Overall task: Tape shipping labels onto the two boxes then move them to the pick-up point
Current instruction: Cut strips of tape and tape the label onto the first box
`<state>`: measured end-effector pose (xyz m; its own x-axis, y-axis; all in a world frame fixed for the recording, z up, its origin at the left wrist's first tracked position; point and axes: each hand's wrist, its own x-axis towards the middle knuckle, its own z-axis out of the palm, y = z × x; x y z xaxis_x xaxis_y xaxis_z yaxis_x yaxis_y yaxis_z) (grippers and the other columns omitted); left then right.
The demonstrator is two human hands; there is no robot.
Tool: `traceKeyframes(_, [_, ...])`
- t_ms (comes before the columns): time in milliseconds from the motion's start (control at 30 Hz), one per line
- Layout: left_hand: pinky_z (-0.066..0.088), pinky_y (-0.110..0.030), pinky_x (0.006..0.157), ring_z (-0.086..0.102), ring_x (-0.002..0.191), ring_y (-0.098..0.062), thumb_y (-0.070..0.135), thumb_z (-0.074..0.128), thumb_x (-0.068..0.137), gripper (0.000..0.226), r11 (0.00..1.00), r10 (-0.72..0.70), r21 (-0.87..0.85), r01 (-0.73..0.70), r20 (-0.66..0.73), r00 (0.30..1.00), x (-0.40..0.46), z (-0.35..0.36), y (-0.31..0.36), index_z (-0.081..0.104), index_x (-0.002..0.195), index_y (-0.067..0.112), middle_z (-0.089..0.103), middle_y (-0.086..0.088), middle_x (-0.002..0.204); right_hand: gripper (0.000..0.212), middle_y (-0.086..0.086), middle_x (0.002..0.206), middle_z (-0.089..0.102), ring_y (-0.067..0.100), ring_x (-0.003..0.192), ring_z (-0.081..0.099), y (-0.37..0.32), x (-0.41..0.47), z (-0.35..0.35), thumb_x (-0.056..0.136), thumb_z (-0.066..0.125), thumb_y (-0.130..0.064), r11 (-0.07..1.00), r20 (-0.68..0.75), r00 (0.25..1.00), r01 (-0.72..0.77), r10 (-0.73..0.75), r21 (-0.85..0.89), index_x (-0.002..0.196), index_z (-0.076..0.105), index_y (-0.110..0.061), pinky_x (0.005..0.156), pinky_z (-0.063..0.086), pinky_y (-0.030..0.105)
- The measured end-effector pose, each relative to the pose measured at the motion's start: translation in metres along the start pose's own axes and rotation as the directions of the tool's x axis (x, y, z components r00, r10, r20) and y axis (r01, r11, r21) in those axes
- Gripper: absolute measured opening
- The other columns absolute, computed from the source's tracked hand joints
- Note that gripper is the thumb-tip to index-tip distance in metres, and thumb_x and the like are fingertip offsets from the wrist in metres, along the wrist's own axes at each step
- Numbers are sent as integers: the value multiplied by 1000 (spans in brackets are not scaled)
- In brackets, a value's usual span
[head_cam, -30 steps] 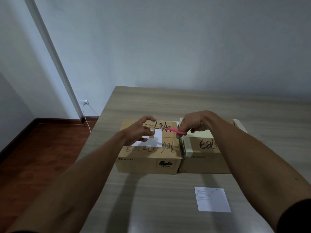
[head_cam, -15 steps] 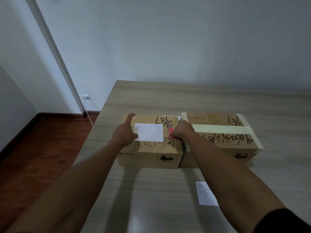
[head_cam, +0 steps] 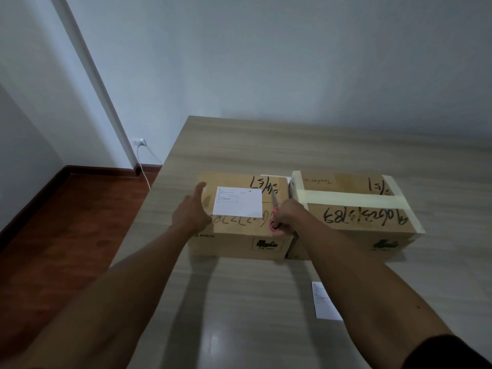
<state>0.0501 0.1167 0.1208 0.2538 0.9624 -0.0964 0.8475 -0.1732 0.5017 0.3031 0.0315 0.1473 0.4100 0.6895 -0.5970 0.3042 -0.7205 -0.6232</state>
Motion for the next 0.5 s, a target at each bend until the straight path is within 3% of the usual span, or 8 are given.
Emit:
traceKeyframes(100, [54,-52,92,57,112,-36,28,90,69,107,1000,-10,23,10,-35,999,-2,-1,4,23,151,44,49,-14,131,10,12,71,73,21,55,69,-7,-1,4,92,62,-6,994,-127,992,2,-15,-107,83,65,-2,57,57,29])
traceKeyframes(167, [50,-49,97,49,120,-36,25,86,71,96,995,19,-98,-27,-83,996,-2,-2,12,33,148,43,42,-13,133,16,8,67,67,24,63,67,-19,-1,3,90,62,-10,975,-233,955,144,-182,-168,74,60,-6,62,55,33])
traceKeyframes(233, [52,-43,92,49,117,-32,11,78,76,83,924,70,-370,-99,-91,993,1,-4,25,43,144,44,41,-12,129,16,7,74,68,21,66,63,-32,-6,2,93,64,-10,941,-208,920,339,-333,-7,77,65,-8,63,55,36])
traceKeyframes(300, [52,-32,78,50,108,-25,-3,70,80,79,790,115,-603,-106,-24,993,-1,-7,44,47,141,42,43,-11,123,11,10,92,72,17,72,65,-45,-16,3,98,63,-12,871,-152,906,421,-394,254,99,73,-7,61,56,31])
traceKeyframes(400, [46,-29,83,47,100,-21,-9,59,81,81,642,151,-766,-39,77,986,-6,-9,68,48,143,43,45,-9,112,19,8,96,72,16,75,63,-58,-21,8,95,66,-17,795,-94,910,400,-404,457,108,77,-9,59,51,29])
traceKeyframes(500, [42,-28,86,47,91,-17,-9,53,82,82,596,170,-803,-11,113,979,-9,-5,79,47,144,45,43,-7,103,29,6,88,69,16,71,58,-64,-25,12,89,66,-19,735,-25,932,301,-361,608,108,76,0,58,45,30])
